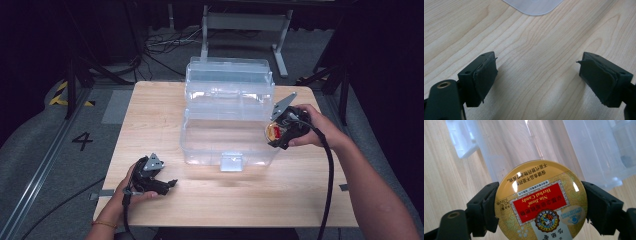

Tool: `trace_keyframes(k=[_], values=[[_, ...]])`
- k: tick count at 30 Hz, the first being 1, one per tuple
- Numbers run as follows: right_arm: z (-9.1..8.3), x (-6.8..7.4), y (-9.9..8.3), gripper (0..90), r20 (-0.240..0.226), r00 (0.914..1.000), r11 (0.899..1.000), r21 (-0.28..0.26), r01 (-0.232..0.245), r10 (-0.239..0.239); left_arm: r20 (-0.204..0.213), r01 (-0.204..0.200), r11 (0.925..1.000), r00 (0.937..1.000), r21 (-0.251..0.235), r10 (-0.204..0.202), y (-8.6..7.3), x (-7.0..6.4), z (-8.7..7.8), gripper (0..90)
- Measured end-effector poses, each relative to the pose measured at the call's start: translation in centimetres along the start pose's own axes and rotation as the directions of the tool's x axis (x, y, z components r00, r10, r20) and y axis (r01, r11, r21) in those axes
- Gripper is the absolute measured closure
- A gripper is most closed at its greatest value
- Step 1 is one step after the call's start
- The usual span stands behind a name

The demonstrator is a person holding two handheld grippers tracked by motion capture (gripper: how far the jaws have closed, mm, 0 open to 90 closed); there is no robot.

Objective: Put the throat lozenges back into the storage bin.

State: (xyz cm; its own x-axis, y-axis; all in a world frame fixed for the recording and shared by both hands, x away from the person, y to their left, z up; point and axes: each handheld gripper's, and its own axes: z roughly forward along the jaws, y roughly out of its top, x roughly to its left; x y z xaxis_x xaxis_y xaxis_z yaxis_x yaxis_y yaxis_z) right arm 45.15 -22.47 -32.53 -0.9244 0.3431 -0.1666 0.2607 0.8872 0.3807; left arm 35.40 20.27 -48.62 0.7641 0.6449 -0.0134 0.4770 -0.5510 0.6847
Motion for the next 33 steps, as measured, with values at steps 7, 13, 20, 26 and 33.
trace_keyframes(k=[7,13,20,26,33], values=[[1.9,-0.1,1.5,20.3,-0.007,0.9994,0.999,0.035,0.033,-0.033,-0.001,0.0,1.0,1.0,0.0,0.0,0.0,0.0,0.0,15.1],[3.3,-0.3,1.8,20.2,-0.035,0.9983,0.998,0.05,0.049,-0.047,-0.001,0.001,1.0,1.0,0.0,-0.001,0.0,0.0,0.0,15.1],[4.4,-0.5,2.0,20.3,-0.057,0.9961,0.996,0.058,0.071,-0.068,-0.001,0.001,1.0,1.0,0.0,-0.001,0.0,0.0,0.0,15.1],[5.2,-0.8,1.5,20.2,-0.054,0.9968,0.995,0.072,0.063,-0.059,-0.001,0.0,1.0,1.0,0.0,0.0,0.0,0.0,0.0,15.1],[5.5,-1.2,0.8,20.2,-0.054,0.9979,0.996,0.077,0.038,-0.034,-0.001,0.0,1.0,1.0,0.0,0.0,0.0,0.0,0.0,15.1]])
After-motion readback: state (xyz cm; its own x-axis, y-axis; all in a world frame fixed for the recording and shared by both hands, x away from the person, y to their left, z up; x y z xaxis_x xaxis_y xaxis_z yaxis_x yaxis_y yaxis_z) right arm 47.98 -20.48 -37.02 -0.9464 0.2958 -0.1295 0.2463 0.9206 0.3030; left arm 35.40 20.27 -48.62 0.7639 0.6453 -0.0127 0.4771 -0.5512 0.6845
